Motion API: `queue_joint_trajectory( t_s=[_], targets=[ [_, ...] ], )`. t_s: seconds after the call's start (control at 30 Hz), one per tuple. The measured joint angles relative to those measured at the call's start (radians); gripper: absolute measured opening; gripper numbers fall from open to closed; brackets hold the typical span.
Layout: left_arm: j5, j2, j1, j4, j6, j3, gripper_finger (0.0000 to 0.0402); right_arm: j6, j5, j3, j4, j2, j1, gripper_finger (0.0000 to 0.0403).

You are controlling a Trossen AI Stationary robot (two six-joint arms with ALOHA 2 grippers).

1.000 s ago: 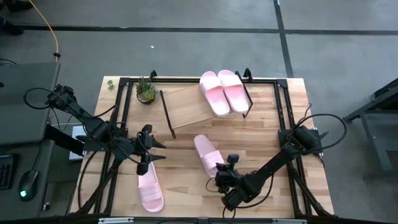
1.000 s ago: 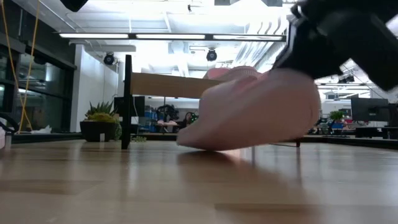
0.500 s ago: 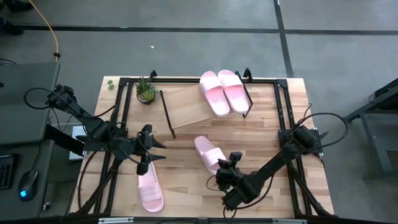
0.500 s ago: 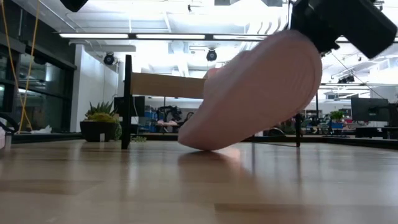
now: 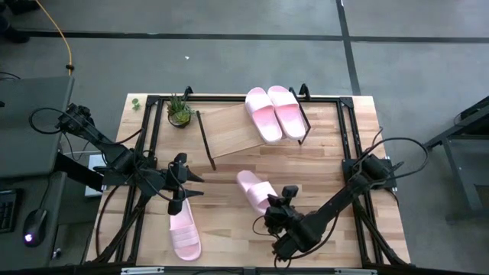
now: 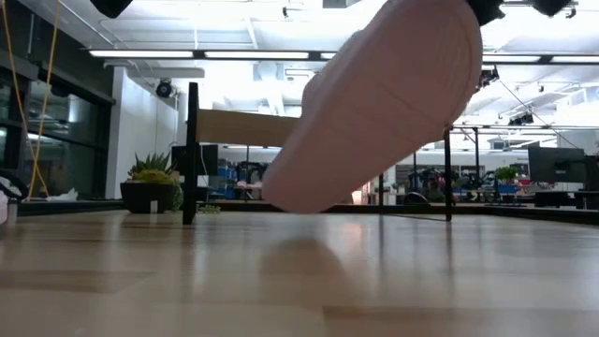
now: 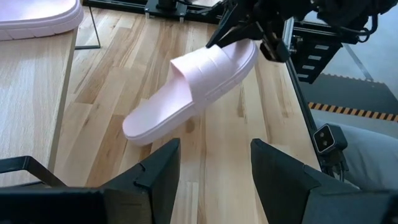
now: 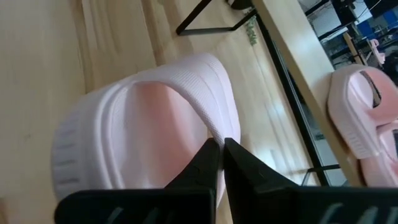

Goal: Pick and place slides into the shelf
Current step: Put the right pink slide on the shelf

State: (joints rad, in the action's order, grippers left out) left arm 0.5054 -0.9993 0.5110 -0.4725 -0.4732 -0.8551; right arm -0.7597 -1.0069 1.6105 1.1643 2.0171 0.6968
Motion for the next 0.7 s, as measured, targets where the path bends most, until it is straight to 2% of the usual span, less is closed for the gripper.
queue_joint_trajectory(
  t_s=[0.3,0.7],
  targets=[
    [0.0,0.0,0.0,0.0,0.003,0.0,0.0179,0.0,-0.017,0.104,0.119,0.0,0.0,0.0],
    [0.0,0.0,0.0,0.0,0.005,0.0,0.0179,0.0,-0.103,0.295,0.352,0.0,0.005,0.0]
  ],
)
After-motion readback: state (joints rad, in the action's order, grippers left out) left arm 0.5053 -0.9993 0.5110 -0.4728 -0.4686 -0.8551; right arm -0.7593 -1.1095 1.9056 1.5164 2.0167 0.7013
